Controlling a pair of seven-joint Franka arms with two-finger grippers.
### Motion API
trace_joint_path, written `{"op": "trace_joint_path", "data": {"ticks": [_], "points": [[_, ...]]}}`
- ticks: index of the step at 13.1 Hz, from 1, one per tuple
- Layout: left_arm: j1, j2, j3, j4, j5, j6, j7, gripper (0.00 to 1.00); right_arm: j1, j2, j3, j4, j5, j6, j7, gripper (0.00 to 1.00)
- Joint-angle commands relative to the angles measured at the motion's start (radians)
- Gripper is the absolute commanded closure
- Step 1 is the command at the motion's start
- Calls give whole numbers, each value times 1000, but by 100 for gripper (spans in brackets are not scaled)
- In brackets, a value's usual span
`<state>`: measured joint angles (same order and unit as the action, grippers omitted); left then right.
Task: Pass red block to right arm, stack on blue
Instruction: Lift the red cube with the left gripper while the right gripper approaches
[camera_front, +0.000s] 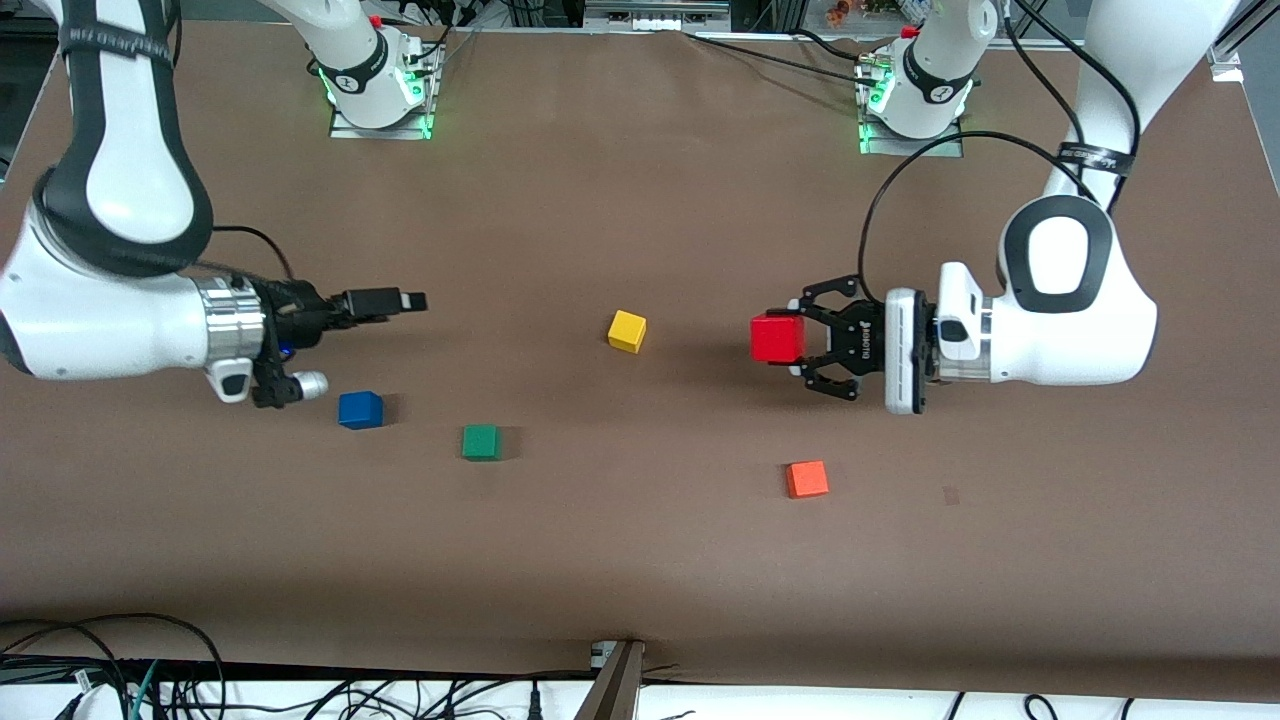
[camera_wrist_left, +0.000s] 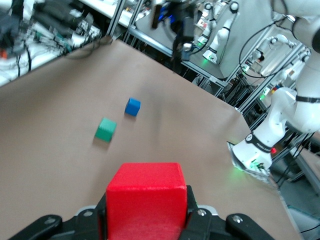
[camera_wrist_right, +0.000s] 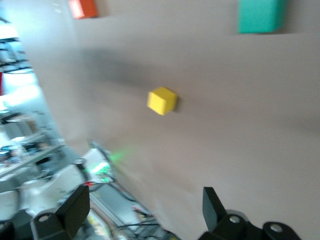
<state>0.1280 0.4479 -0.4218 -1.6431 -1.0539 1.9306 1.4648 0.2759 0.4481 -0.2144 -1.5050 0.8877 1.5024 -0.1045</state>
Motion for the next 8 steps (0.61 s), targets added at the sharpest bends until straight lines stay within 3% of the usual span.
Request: {"op": "trace_joint_path", "data": {"ticks": [1,6,8], "points": [[-60,40,1,29,-112,54,194,97,-9,35,1,2,204,-7,-17,0],[-148,63,-2,16,-254,252,437,99,-3,93,3,-56,511,-11,-110,0],[-191,86,0,26,-378,272,503,100,15,113,7,-95,620,-5,-191,0]]}}
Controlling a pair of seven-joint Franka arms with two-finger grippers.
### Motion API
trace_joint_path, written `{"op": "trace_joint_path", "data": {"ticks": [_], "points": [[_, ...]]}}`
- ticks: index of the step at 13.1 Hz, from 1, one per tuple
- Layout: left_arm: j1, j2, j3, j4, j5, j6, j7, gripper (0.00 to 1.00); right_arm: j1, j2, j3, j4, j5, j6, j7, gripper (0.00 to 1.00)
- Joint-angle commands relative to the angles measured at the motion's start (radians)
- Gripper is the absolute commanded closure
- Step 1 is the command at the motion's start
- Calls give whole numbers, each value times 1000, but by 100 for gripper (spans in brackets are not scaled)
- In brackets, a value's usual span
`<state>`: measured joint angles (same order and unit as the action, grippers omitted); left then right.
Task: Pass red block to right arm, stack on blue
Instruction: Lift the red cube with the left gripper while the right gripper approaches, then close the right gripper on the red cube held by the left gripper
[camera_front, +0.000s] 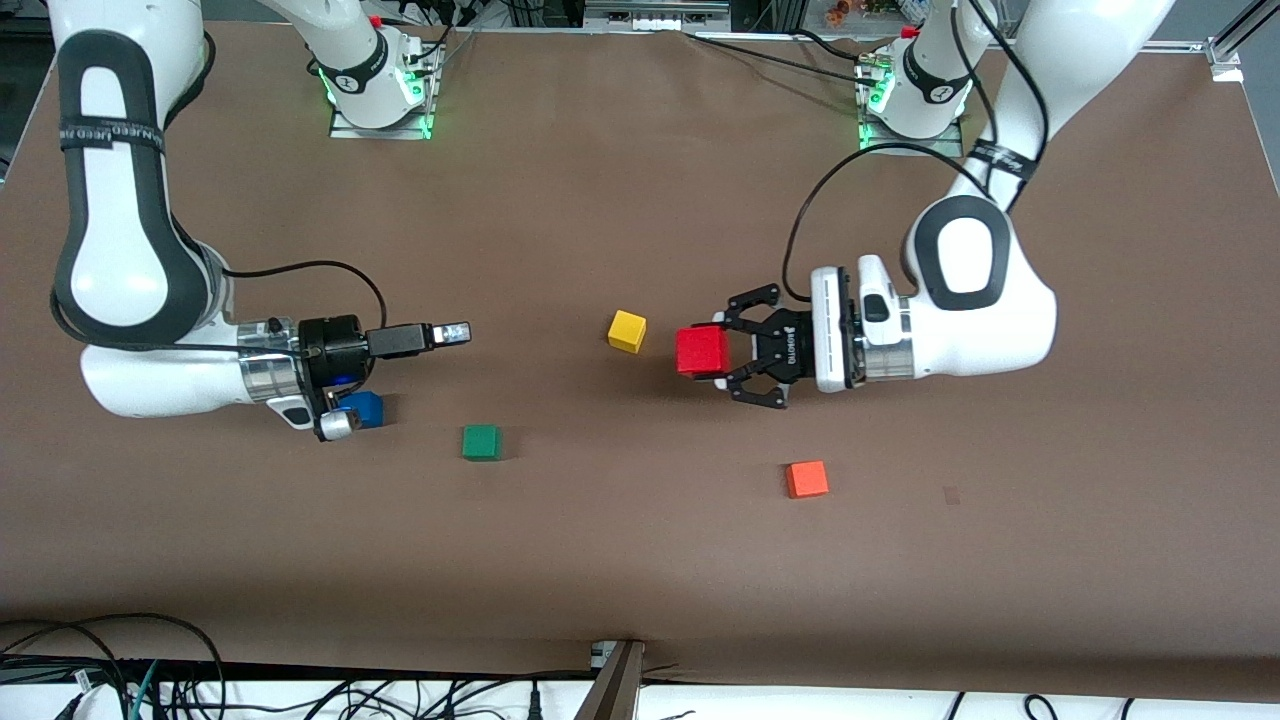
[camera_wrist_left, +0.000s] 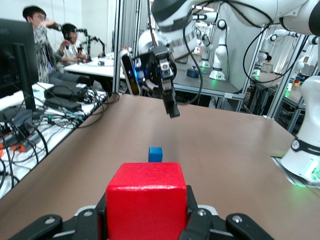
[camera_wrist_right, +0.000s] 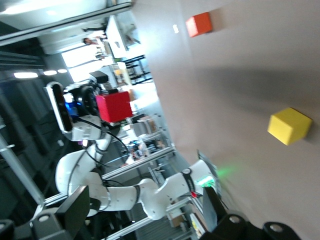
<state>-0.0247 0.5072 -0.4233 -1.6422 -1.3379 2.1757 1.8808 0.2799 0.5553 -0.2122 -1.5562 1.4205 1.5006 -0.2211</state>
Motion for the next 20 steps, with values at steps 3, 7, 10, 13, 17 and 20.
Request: {"op": "trace_joint_path", "data": {"ticks": [3,7,10,13,17,20], "points": [[-73,46,0,27,-237,67,225,100,44,40,5,-61,192,-2,-188,0],[-104,65,1,28,-305,105,250,100,100,40,5,-67,259,48,-225,0],[-118,128,1,79,-335,111,271,100,149,41,5,-67,284,124,-228,0],[-142,128,1,96,-376,151,271,100,200,41,5,-70,322,191,-228,0],[-167,129,1,96,-399,156,271,100,245,41,5,-68,350,267,-227,0],[-172,129,1,99,-397,157,271,100,268,40,5,-67,380,303,-227,0]]}}
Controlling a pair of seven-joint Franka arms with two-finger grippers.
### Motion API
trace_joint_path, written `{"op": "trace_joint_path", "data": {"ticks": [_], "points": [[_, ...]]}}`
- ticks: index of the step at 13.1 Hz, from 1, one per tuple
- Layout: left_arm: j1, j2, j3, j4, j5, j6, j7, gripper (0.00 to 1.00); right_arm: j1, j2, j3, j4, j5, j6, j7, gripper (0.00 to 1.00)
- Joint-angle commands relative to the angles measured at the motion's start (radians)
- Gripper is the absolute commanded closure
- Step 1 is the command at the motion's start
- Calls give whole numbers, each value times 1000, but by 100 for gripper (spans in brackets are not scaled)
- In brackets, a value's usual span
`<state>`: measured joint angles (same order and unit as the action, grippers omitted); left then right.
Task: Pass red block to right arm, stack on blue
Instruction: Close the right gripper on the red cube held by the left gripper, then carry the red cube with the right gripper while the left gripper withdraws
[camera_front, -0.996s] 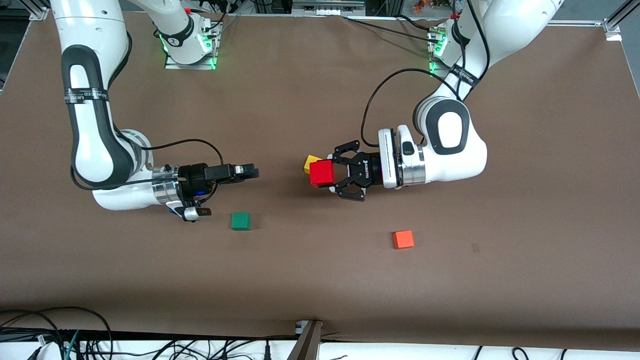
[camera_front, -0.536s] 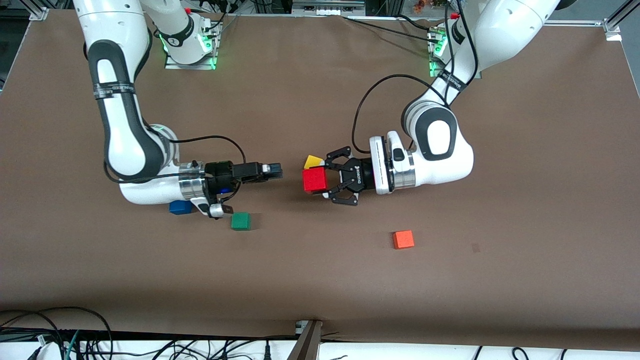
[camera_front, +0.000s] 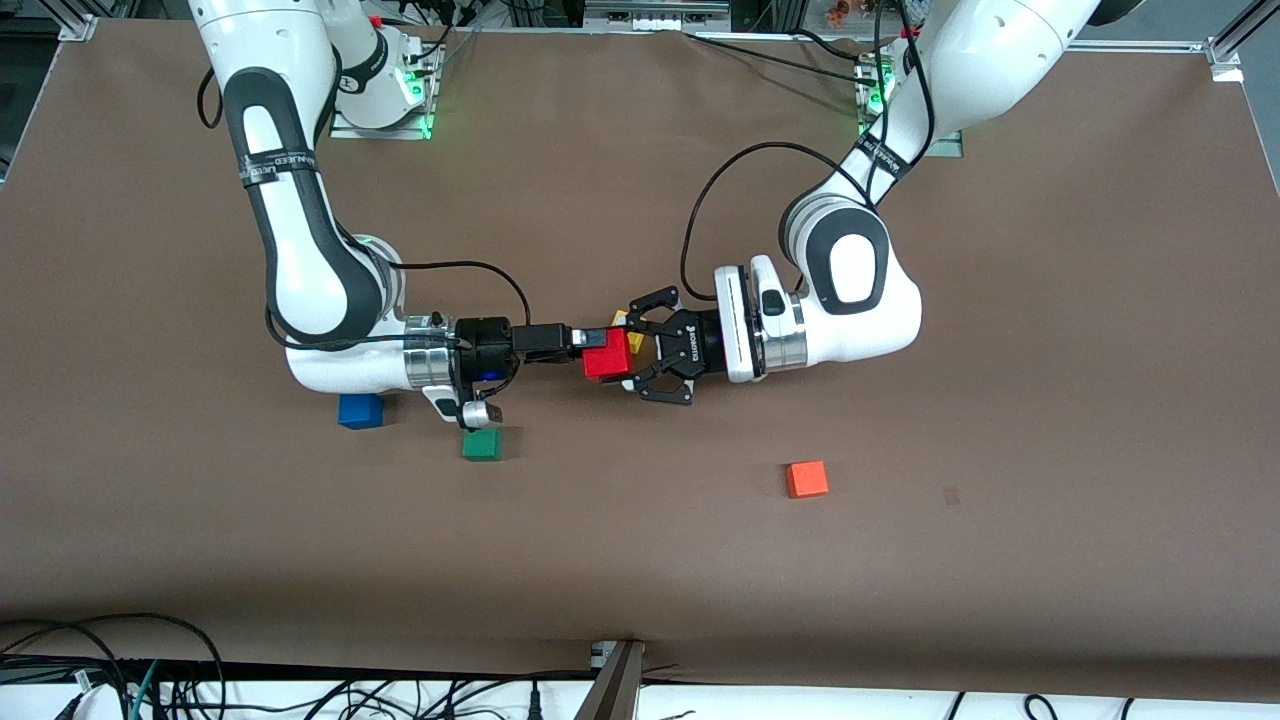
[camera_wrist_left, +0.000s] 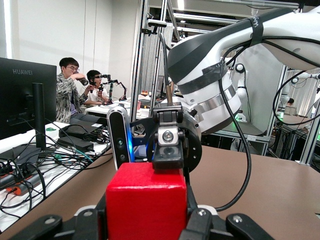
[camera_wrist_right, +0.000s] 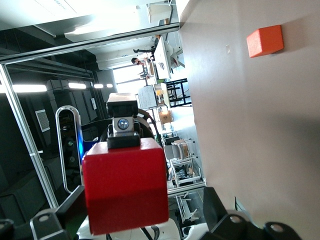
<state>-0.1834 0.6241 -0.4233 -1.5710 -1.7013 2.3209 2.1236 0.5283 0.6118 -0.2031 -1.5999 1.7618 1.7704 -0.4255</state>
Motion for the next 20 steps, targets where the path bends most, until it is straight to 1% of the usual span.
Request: {"op": "trace_joint_path", "data": {"ticks": [1,2,3,4,5,6,7,8,9,11,12,13,14,18,19,20], "points": [[-14,12,1,29,-34,12,27,100,19,-17,-4,-23,42,38,-24,0],[-14,12,1,29,-34,12,27,100,19,-18,-4,-23,42,40,-24,5],[-14,12,1,29,-34,12,27,100,19,-18,-4,-22,42,40,-24,14],[-14,12,1,29,-34,12,27,100,19,-20,-4,-20,42,40,-22,24],[-14,12,1,29,-32,12,27,100,19,-21,-5,-18,42,40,-24,36],[-14,12,3,29,-31,12,25,100,18,-23,-5,-17,42,40,-21,66],[-14,12,3,29,-29,12,25,100,15,-23,-5,-17,42,40,-19,81],[-14,9,3,29,-28,12,25,100,13,-24,-7,-17,42,40,-18,91],[-13,8,5,29,-26,12,24,100,13,-24,-9,-15,42,40,-13,95],[-11,5,5,29,-28,12,24,100,13,-27,-10,-15,41,40,-13,96],[-11,6,5,29,-31,12,25,80,12,-27,-12,-15,41,40,-12,96],[-11,6,5,29,-29,12,25,70,12,-29,-12,-15,41,40,-12,96],[-8,6,5,29,-32,11,27,1,9,-32,-13,-14,39,40,-10,96],[15,-9,5,28,-26,3,12,0,7,-36,-28,-12,30,32,-9,96],[30,-15,6,26,-24,0,10,0,7,-41,-42,-12,25,34,-10,96],[41,-30,6,16,-9,-5,-7,0,7,-44,-73,-11,3,28,-10,97]]}}
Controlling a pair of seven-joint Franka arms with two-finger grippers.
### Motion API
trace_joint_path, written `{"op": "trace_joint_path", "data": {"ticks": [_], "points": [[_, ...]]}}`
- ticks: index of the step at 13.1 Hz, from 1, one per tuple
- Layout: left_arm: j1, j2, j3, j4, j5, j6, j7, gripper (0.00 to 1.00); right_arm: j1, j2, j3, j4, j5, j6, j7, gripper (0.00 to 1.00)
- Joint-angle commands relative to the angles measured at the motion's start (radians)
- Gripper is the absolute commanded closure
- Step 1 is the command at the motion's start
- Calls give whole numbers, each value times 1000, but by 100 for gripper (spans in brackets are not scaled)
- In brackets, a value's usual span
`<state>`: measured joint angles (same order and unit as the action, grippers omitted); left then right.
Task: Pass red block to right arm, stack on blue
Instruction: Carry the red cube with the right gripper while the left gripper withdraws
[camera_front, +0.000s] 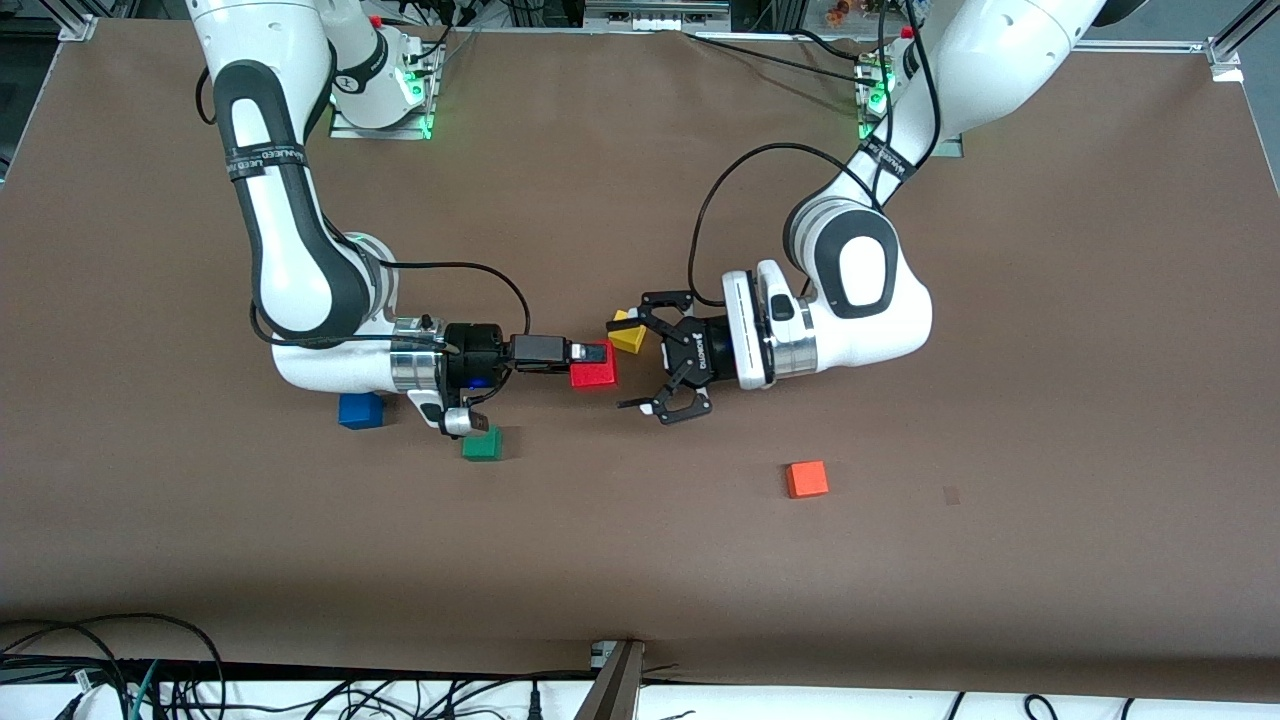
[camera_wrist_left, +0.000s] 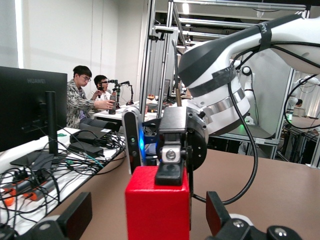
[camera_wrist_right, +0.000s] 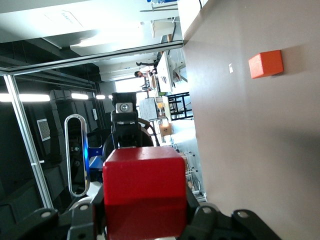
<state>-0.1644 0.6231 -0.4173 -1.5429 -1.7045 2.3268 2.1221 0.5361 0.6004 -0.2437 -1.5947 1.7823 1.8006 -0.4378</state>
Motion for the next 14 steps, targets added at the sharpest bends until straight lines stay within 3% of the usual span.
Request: {"op": "trace_joint_path", "data": {"ticks": [1,9,14], "points": [[44,-29,0,-16,15,-26,-54,0,-1,-46,-43,-16,-71,-3,2,97],[264,-40,3,-8,448,-450,-541,0,1,-68,-227,76,-614,-6,2,97],[364,-51,12,-2,724,-640,-897,0,5,-60,-261,82,-1028,69,52,97]]}}
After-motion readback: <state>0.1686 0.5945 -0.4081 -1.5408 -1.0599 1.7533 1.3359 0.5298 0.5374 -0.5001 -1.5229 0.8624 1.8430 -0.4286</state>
